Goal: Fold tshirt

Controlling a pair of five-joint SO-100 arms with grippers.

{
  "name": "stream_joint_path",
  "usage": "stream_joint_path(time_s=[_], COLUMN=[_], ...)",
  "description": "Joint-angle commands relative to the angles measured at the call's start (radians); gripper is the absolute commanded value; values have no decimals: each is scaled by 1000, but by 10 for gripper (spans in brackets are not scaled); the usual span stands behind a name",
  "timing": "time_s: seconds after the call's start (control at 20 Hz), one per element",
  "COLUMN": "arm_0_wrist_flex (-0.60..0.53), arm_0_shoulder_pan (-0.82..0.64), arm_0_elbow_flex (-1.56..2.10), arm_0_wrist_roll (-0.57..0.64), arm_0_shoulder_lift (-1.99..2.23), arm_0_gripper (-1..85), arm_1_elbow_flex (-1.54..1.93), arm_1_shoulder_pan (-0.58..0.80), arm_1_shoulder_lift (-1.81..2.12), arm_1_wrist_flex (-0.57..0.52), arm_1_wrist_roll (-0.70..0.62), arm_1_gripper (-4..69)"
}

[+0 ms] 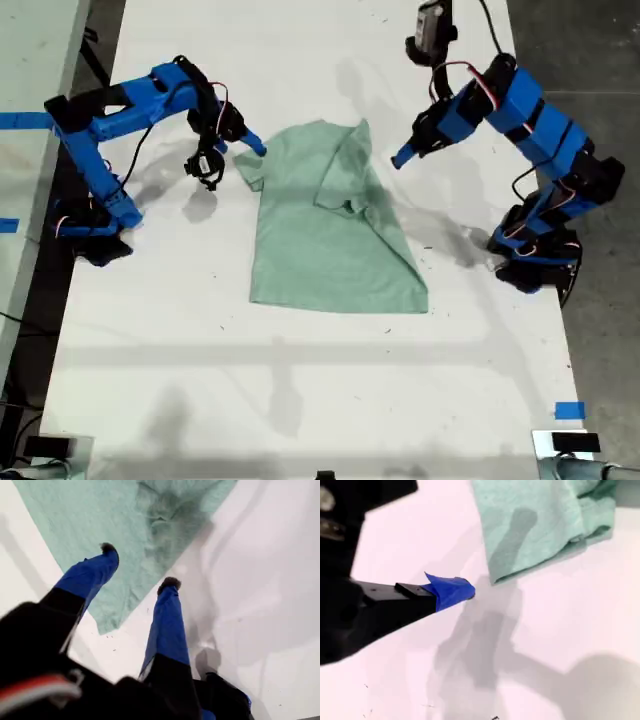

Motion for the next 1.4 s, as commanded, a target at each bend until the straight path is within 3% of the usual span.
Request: stream_joint_path(time_s=[0.0,0.15,0.2,0.3,0.4,0.9,1.1,1.25,1.35], arm_0_wrist_flex=[-28,-15,-5,2,9,124,123,225,161], arm_0_shoulder_pan=[-20,-2,3,-3,-11,-54,118,262,308], arm_0_elbow_flex=[-75,-118,-137,-149,-146,-97,-324,-785,-845], arm_0_wrist_roll=[8,3,5,-3,5,-14,-60,-71,-100], arm_0_shoulder_lift=[-78,-155,-166,-173,-138,215,127,-176,-247], arm_0_gripper=[349,341,288,85,13,1,1,1,1], arm_1_elbow_flex=[15,63,80,110,141,238,270,279,285], arm_1_shoulder_pan=[-15,-15,-12,-11,-11,0,5,3,-2], arm_1_shoulder_lift=[94,143,155,179,204,281,296,305,310], arm_1_wrist_flex=[-23,-34,-38,-46,-54,-71,-83,-83,-78], arm_1_wrist_roll=[17,26,28,34,38,44,48,52,57], arm_1_gripper=[204,208,208,208,209,212,211,211,212])
